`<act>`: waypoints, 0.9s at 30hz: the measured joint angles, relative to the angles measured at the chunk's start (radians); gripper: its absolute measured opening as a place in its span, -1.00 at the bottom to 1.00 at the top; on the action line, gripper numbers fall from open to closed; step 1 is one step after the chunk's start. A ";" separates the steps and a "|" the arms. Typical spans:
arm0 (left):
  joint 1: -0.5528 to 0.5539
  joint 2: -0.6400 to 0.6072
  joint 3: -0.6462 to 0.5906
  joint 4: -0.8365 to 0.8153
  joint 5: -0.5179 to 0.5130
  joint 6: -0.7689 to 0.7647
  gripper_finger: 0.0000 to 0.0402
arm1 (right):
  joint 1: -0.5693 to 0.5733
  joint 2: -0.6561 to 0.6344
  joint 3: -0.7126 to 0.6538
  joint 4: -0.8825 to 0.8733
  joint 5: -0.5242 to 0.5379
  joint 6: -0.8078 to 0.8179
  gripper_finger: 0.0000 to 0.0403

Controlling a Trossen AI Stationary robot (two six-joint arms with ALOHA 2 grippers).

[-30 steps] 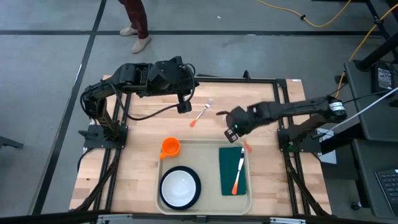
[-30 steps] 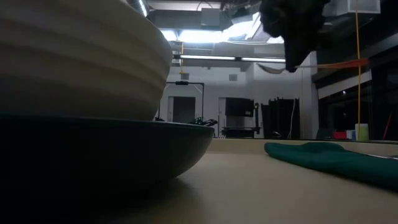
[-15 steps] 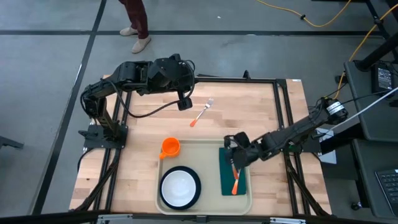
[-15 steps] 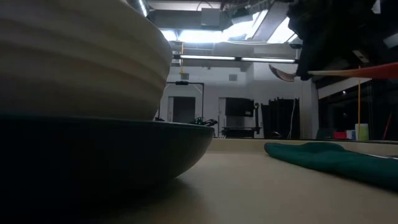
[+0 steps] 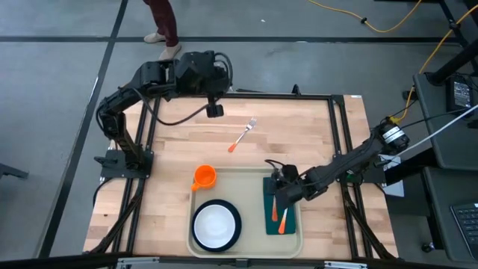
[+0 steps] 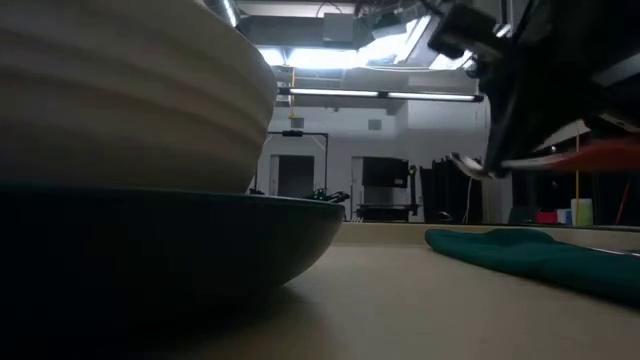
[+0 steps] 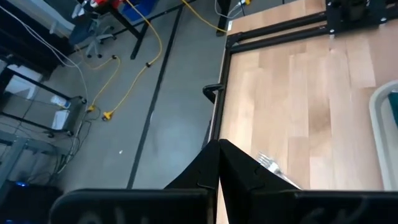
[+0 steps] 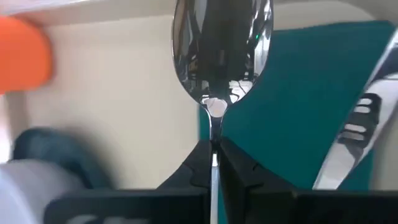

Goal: Set up tray
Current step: Put the orange spoon on top of the green napkin to the left of the orange knife

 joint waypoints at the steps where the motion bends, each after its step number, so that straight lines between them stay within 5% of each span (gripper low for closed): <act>1: 0.011 0.000 0.000 -0.001 0.011 0.001 -0.98 | 0.000 0.016 0.010 -0.012 -0.007 0.018 -0.93; 14: 0.059 0.001 0.000 -0.010 0.151 0.003 -0.98 | -0.006 0.196 0.180 -0.226 -0.181 0.040 -0.93; 27: 0.035 0.002 0.000 -0.010 0.180 -0.003 -0.98 | -0.007 0.197 0.180 -0.251 -0.182 0.095 -0.93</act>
